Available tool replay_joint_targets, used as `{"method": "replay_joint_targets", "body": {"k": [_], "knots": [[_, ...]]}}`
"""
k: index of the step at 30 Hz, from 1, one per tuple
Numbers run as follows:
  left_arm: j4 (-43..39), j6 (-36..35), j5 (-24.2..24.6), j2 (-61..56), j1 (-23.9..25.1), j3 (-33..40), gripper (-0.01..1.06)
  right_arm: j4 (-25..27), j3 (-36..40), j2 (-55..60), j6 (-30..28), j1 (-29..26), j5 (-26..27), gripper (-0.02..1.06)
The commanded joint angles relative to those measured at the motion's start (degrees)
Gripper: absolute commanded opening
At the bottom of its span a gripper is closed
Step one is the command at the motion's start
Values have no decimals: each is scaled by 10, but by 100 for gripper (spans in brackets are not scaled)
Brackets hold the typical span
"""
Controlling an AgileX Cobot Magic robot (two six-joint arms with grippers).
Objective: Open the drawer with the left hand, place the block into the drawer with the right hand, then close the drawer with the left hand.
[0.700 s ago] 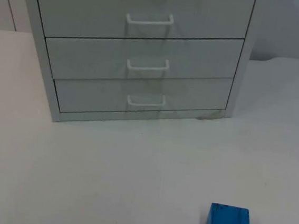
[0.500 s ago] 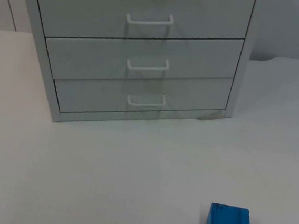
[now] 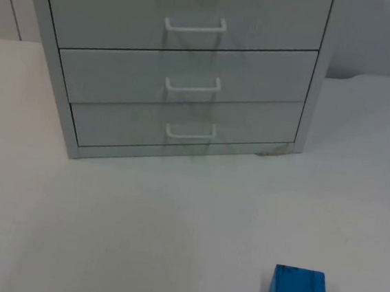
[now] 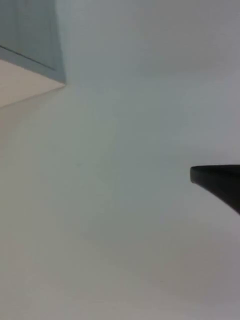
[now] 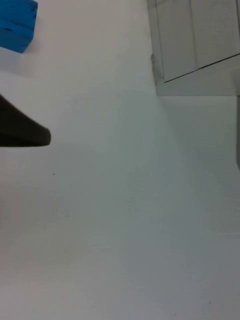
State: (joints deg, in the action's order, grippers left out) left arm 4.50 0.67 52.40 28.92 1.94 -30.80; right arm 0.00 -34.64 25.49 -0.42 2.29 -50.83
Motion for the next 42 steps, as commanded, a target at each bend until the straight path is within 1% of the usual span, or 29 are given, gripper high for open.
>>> {"method": "replay_joint_targets", "body": {"k": [1,3,4,8,9,11,13,27,32,36,38,39,40,42], "knots": [[13,0,-23,49,1,-3,105,0,-2,53,-2,3,32,105],[13,0,-31,70,1,-3,105,3,-2,75,-2,3,41,105],[13,0,-38,103,1,-3,105,3,-2,105,-2,3,49,105],[5,0,-62,172,1,-3,105,5,-2,194,-2,3,64,105],[5,0,-62,172,1,-3,105,5,-2,194,-2,3,64,105],[4,2,-69,204,1,-3,105,17,-2,229,-3,3,62,105],[4,7,-73,233,1,-3,105,18,-2,261,-3,3,53,105],[4,25,-82,249,1,-3,105,14,-2,262,-3,3,53,105],[23,59,-75,249,1,-3,105,10,-2,262,-3,3,57,105],[50,95,-82,249,1,-3,105,0,-2,262,-3,3,56,105],[56,97,-82,249,1,-3,100,16,-2,262,-2,3,54,105],[60,98,-82,249,1,-3,96,18,-2,262,-2,3,54,105],[60,98,-82,249,1,-3,96,18,-2,262,-2,3,54,105],[72,106,-84,249,1,-3,85,18,-2,262,-2,3,51,105]]}}
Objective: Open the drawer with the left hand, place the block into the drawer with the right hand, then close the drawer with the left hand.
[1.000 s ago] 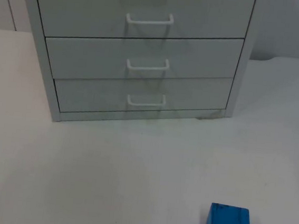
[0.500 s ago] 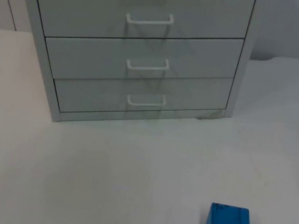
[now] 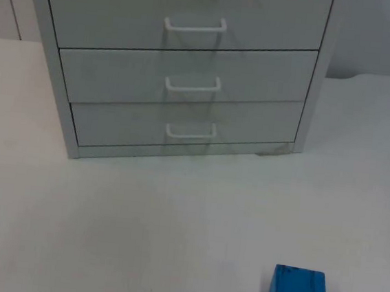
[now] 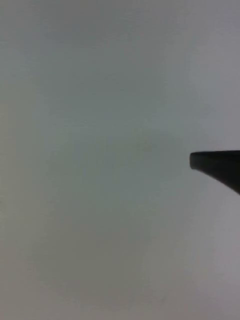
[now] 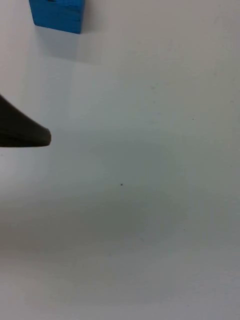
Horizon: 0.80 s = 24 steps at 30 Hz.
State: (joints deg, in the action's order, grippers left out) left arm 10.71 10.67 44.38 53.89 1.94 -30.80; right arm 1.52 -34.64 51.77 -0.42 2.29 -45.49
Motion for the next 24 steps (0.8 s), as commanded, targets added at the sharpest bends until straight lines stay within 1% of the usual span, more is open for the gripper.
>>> {"method": "replay_joint_targets", "body": {"k": [1,2,3,5,8,10,15,18,19,21,23,24], "knots": [[19,6,-6,-1,1,-3,81,3,-2,-1,-2,3,-5,105],[30,16,-6,-1,1,-3,77,2,-2,-1,-2,3,-7,105],[30,16,-6,-1,1,-3,77,2,-2,-1,-2,3,-7,105],[57,50,0,-1,1,-3,74,2,-2,-1,-2,3,-10,105],[119,97,0,-1,1,-3,74,2,-2,-1,-2,3,-15,105],[129,109,3,-1,1,-3,74,2,-2,-1,-2,3,-15,105],[125,118,39,20,-8,-44,74,2,-2,-1,-2,3,-15,105],[121,121,52,56,-60,-91,74,2,-2,-1,-2,3,-15,105],[121,121,52,56,-60,-91,74,2,-2,-1,-2,3,-15,105],[99,111,38,85,-118,-122,74,1,-2,-1,-2,3,-16,105],[48,85,12,125,-186,-147,73,1,-2,-1,-2,3,-16,105],[48,85,12,125,-186,-147,73,1,-2,-1,-2,3,-16,105]]}}
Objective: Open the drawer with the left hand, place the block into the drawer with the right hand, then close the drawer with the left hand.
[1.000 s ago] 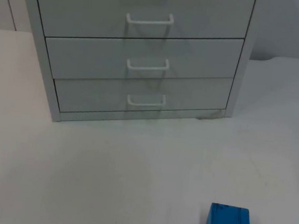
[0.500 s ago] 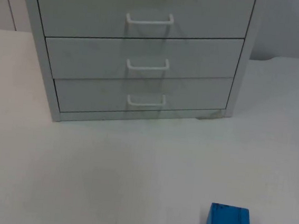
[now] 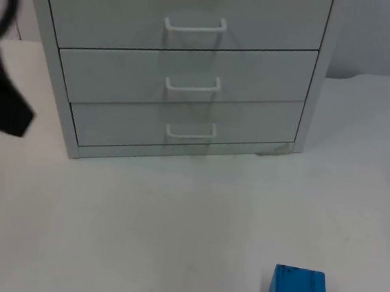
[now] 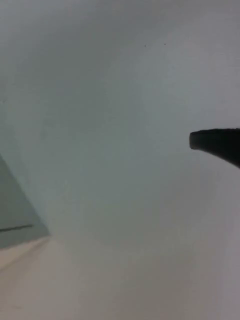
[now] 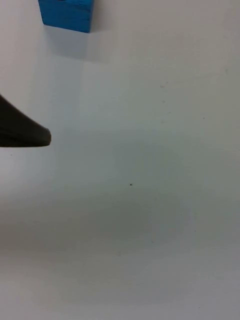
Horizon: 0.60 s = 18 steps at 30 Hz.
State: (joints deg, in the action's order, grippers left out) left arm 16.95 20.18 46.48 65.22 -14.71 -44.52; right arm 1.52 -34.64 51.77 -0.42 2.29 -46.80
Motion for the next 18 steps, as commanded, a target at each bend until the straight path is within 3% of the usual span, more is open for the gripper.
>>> {"method": "replay_joint_targets", "body": {"k": [1,4,5,10,15,18], "knots": [[-62,-33,-29,36,-68,-24,73,1,-2,-1,-2,3,-3,105],[-182,-94,-74,103,-164,-54,72,1,-2,-1,-2,3,-3,105],[-182,-94,-74,103,-164,-54,72,1,-2,-1,-2,3,-3,105],[-364,-182,-81,222,-268,-111,71,1,-2,-1,-2,3,-3,105],[-452,-182,-106,291,-302,-123,67,1,-2,-1,-2,3,-3,105],[-501,-182,-151,334,-308,-124,67,1,-2,-1,-2,3,-3,105]]}}
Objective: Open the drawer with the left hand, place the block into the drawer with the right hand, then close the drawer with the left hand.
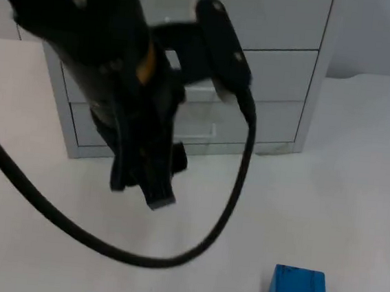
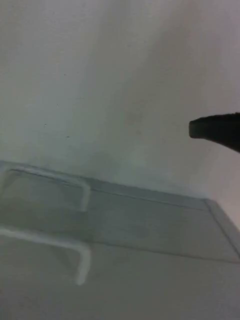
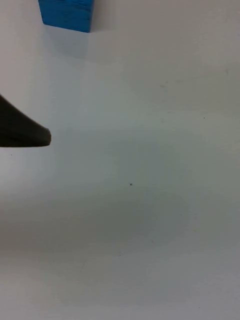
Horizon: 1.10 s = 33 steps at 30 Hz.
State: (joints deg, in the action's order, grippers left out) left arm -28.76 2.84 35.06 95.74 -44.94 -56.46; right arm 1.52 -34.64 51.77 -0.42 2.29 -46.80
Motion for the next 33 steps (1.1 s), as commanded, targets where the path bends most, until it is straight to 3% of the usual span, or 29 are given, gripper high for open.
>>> {"method": "replay_joint_targets", "body": {"k": [1,7,9,11,16,20,27,33], "knots": [[-54,-8,-54,43,-6,-5,67,1,-2,-1,-2,3,-3,105],[-148,-56,-135,90,-4,-5,67,-1,-2,-1,-2,3,-2,105],[-249,-125,-160,115,-3,-5,67,-1,-2,-1,-2,3,-2,105],[-319,-162,-158,134,-3,-6,67,-1,-2,-1,-2,3,-2,105],[-382,-207,-145,178,-3,-30,67,-2,-2,-1,-2,3,-2,105],[-396,-229,-116,210,4,-68,67,-2,-2,-1,-2,3,-2,105],[-394,-233,-122,243,36,-107,66,-2,-2,-1,-2,3,-2,105],[-399,-233,-182,256,58,-114,63,-2,-2,-1,-2,3,3,105]]}}
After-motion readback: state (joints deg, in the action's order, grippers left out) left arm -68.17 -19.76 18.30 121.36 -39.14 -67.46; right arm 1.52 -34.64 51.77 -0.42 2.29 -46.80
